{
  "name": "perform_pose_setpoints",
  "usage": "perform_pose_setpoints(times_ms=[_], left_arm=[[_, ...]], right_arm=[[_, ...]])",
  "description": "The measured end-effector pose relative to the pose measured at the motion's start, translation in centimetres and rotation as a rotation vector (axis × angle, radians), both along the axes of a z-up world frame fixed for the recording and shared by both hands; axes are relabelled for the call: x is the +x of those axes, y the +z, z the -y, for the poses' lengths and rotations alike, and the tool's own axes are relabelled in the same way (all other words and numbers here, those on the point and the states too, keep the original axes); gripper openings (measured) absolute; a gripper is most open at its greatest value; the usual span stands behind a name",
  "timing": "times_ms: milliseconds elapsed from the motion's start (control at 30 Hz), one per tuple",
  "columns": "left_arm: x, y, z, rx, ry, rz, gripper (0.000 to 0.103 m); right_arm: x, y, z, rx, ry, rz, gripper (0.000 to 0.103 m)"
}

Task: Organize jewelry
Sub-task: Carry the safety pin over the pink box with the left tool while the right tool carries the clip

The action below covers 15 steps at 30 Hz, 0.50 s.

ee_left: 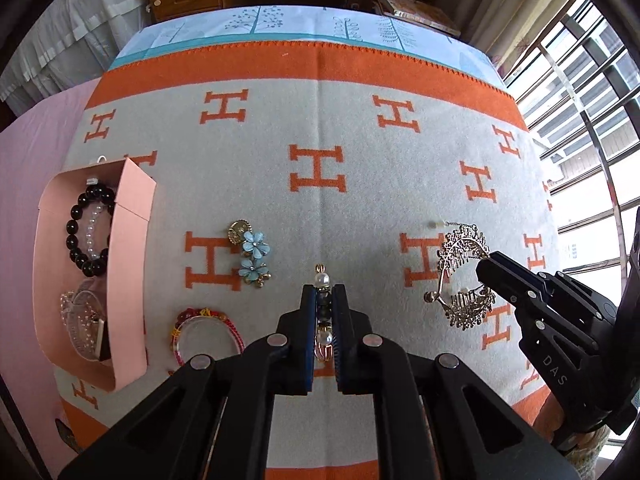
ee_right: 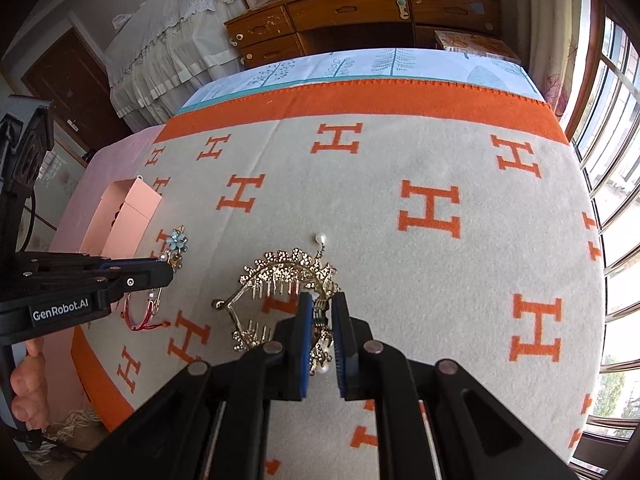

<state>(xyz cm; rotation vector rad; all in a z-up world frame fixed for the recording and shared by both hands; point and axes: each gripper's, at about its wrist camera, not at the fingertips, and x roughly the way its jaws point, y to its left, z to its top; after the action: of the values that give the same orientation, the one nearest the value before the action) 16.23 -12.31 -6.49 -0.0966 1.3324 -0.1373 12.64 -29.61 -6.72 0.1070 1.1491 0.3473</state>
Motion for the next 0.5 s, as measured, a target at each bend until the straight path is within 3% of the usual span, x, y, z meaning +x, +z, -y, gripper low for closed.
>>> perform_pose_setpoints(times_ms=[333,500], left_arm=[[-2.9,7.7,-11.7,-0.025,0.058,0.169,0.005],[-4.7,9.0,-17.4,-0.029,0.098,0.229,0.005]], right_arm=[[-1.3,9.3,-4.9,-0.012,0.049,0.170,0.009],[-1.7,13.7,-9.9,-0.011,0.103,0.250,0.009]])
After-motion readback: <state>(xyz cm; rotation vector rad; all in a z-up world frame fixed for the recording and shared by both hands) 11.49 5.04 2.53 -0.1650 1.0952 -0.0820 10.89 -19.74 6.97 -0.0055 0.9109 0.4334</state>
